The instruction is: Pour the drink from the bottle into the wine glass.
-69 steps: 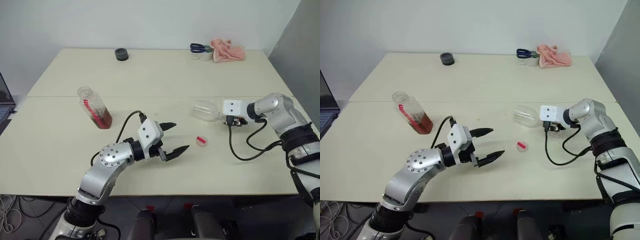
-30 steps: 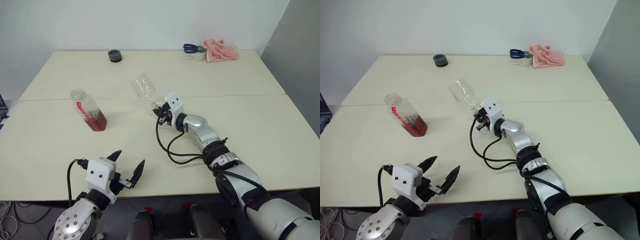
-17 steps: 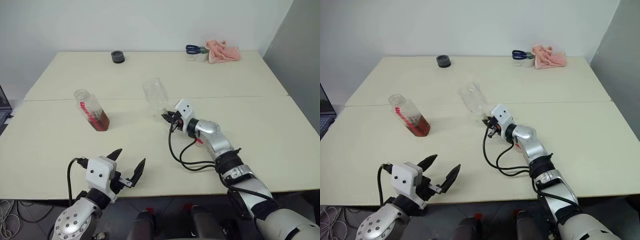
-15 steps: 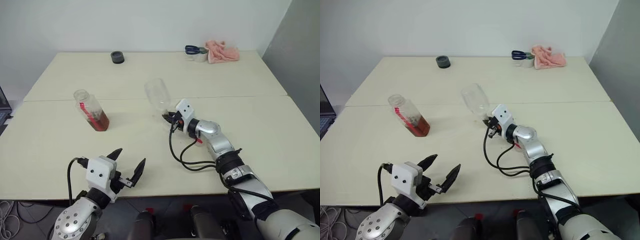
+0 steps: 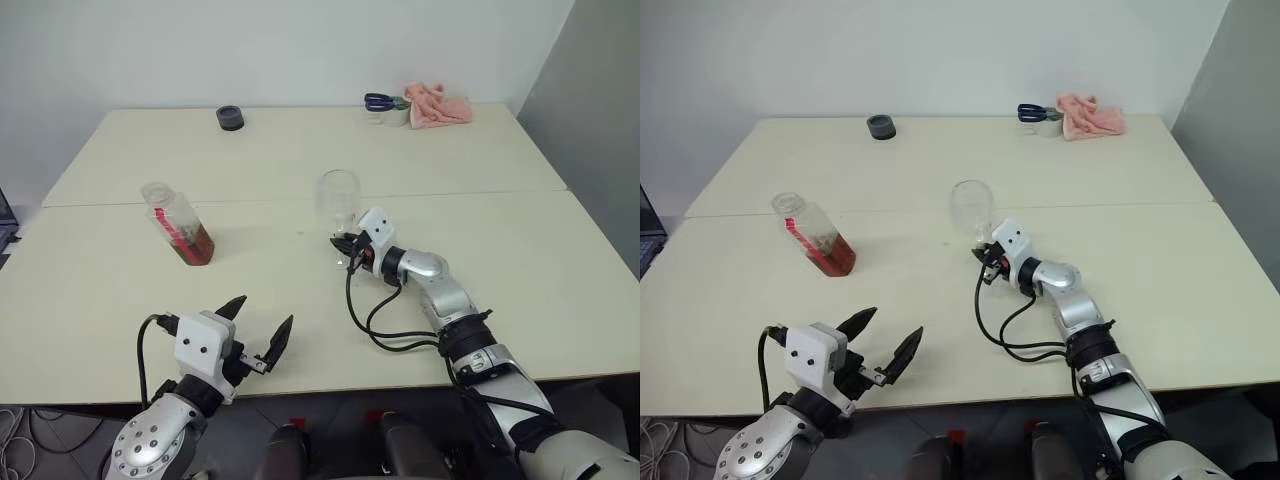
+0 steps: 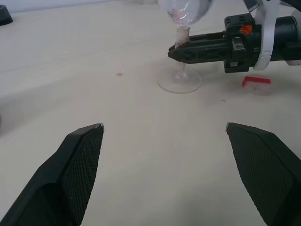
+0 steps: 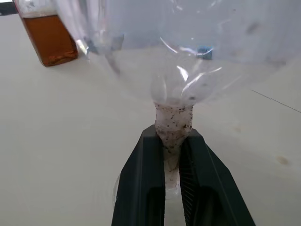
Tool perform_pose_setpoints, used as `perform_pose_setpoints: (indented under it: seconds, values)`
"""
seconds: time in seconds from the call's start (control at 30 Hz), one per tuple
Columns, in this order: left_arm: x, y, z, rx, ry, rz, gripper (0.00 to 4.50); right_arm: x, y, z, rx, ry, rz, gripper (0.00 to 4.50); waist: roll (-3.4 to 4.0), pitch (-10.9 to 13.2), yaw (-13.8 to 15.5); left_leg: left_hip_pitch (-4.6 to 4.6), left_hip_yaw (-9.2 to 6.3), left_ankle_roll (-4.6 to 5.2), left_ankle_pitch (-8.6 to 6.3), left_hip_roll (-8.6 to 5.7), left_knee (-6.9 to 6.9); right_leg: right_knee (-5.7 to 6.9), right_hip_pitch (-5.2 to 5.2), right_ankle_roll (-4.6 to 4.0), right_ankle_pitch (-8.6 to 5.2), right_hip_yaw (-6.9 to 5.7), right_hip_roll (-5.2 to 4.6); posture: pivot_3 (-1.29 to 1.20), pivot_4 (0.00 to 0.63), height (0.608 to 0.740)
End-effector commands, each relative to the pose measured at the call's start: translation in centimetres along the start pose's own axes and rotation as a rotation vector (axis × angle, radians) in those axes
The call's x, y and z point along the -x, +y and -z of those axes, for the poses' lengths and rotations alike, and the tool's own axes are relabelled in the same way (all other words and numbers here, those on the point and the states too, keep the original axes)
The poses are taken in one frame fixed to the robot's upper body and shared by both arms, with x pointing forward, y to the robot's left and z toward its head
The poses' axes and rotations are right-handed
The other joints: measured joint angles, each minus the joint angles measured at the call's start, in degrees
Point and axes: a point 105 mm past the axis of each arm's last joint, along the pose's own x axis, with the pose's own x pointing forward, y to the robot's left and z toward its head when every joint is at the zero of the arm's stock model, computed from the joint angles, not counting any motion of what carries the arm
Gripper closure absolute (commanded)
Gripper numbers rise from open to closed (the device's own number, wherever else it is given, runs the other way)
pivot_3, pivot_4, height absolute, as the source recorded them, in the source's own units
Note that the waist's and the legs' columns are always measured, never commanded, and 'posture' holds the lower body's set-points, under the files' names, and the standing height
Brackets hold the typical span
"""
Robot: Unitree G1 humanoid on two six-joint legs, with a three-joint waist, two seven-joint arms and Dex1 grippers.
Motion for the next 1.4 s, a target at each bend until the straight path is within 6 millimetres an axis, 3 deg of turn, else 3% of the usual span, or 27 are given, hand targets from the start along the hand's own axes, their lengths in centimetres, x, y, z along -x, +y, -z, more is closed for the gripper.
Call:
perform_pose_setpoints:
  seconds: [0.03, 0.17, 0.27, 0.47, 0.8, 1.2, 1.23, 1.4]
  values:
    - [0.8, 0.5, -0.6, -0.008, -0.029, -0.041, 0.0, -1.7, 0.0, -4.1, 0.038, -0.128, 0.007, 4.36, 0.01, 0.0, -0.3, 0.0, 0.0, 0.0, 0.0, 0.04, -0.01, 0.01, -0.02, -0.04, -0.02, 0.01, 0.06, 0.0, 0.15, 0.74]
    - [1.2, 1.5, -1.0, -0.01, -0.041, -0.09, 0.0, -3.4, 0.3, -4.0, 0.038, -0.105, 0.009, 4.36, 0.01, 0.0, -0.7, -0.08, 0.0, 0.0, 0.0, 0.07, -0.11, 0.03, -0.18, -0.11, -0.05, 0.04, 0.12, 0.0, 0.15, 0.74]
    - [1.3, 1.9, -1.0, -0.022, -0.041, -0.099, 0.0, -4.1, 0.3, -2.8, 0.064, -0.054, 0.02, 4.36, 0.0, 0.0, -0.8, -0.19, -0.03, -0.02, -0.01, 0.04, -0.11, 0.03, -0.23, -0.12, -0.05, 0.04, 0.11, 0.0, 0.15, 0.74]
    - [1.9, 3.0, -1.5, -0.022, -0.054, -0.142, 0.0, -4.3, 0.4, -0.9, 0.066, 0.004, 0.023, 4.36, -0.01, 0.0, -0.9, -0.24, -0.03, -0.02, -0.01, 0.04, -0.11, 0.07, -0.33, -0.12, -0.05, 0.07, 0.11, 0.0, 0.15, 0.74]
    - [2.3, 3.6, -1.8, -0.032, -0.061, -0.18, 0.0, -4.6, 0.5, -0.8, 0.034, -0.005, 0.035, 4.36, -0.01, 0.0, -0.9, -0.22, -0.03, -0.02, -0.01, 0.11, -0.11, 0.08, -0.32, -0.14, -0.06, 0.08, 0.21, 0.0, 0.15, 0.74]
    - [1.2, 3.7, -1.7, -0.046, -0.063, -0.14, 0.0, -3.9, 0.7, 0.4, 0.003, 0.004, 0.021, 0.23, -0.01, 0.0, -0.9, -0.24, -0.06, -0.02, -0.01, 0.11, -0.11, 0.08, -0.33, -0.15, -0.06, 0.06, 0.21, 0.0, 0.15, 0.74]
    - [1.2, 3.9, -1.7, -0.04, -0.066, -0.148, 0.0, -3.6, 0.7, 0.7, -0.01, -0.001, 0.009, 0.04, -0.01, 0.0, -0.9, -0.24, -0.06, -0.02, -0.01, 0.1, -0.11, 0.08, -0.33, -0.15, -0.06, 0.06, 0.21, 0.0, 0.15, 0.74]
    - [1.0, 4.7, -1.5, -0.031, -0.074, -0.187, 0.0, -0.8, 0.2, -0.2, -0.032, -0.082, -0.049, 0.04, -0.01, 0.0, -0.6, -0.29, -0.12, -0.02, -0.01, 0.1, -0.09, 0.07, -0.32, -0.14, -0.06, 0.03, 0.19, 0.0, 0.15, 0.74]
